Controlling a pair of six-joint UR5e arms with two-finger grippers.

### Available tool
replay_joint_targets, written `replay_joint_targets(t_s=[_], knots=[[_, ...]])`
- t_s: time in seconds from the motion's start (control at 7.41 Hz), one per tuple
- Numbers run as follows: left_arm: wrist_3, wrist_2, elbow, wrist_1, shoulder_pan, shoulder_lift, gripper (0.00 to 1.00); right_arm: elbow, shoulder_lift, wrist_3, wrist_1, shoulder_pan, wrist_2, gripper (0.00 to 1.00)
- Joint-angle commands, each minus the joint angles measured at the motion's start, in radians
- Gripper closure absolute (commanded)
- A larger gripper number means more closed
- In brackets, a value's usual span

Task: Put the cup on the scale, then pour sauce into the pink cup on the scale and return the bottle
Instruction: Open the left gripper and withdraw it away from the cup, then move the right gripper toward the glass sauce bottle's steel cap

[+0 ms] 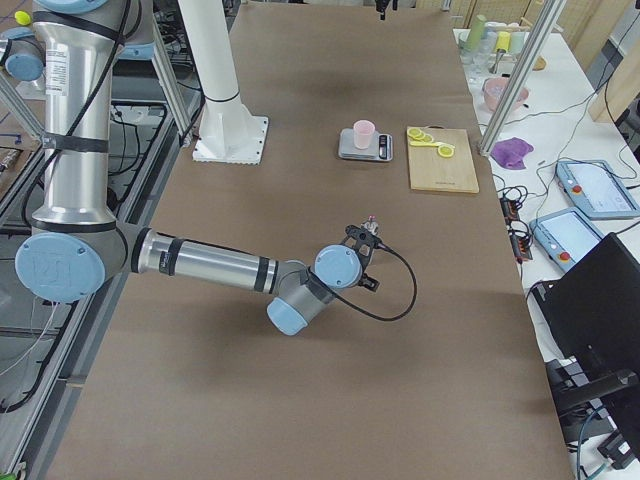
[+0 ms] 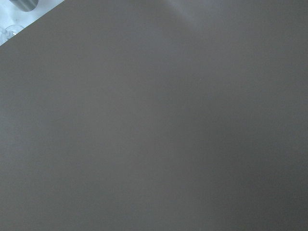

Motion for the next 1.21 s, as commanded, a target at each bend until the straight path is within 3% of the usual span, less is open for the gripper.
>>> replay_joint_targets(t_s=[0.0,0.13,0.4,1.08], knots=[[0.286,-0.121,0.144,-0.001,-0.165,0.047,0.02,-0.063,0.047,-0.033,0.042,0.0,0.079,0.04],[0.405,-0.128,0.214,0.001,-0.224,0.047,0.02,-0.091,0.065,-0.041,0.048,0.0,0.086,0.04],[0.432,-0.13,0.215,-0.002,-0.262,0.071,0.02,-0.177,0.09,-0.122,0.056,0.0,0.077,0.04],[0.409,-0.13,0.217,-0.002,-0.261,0.107,0.02,-0.203,0.163,-0.11,0.054,-0.04,0.059,0.05]])
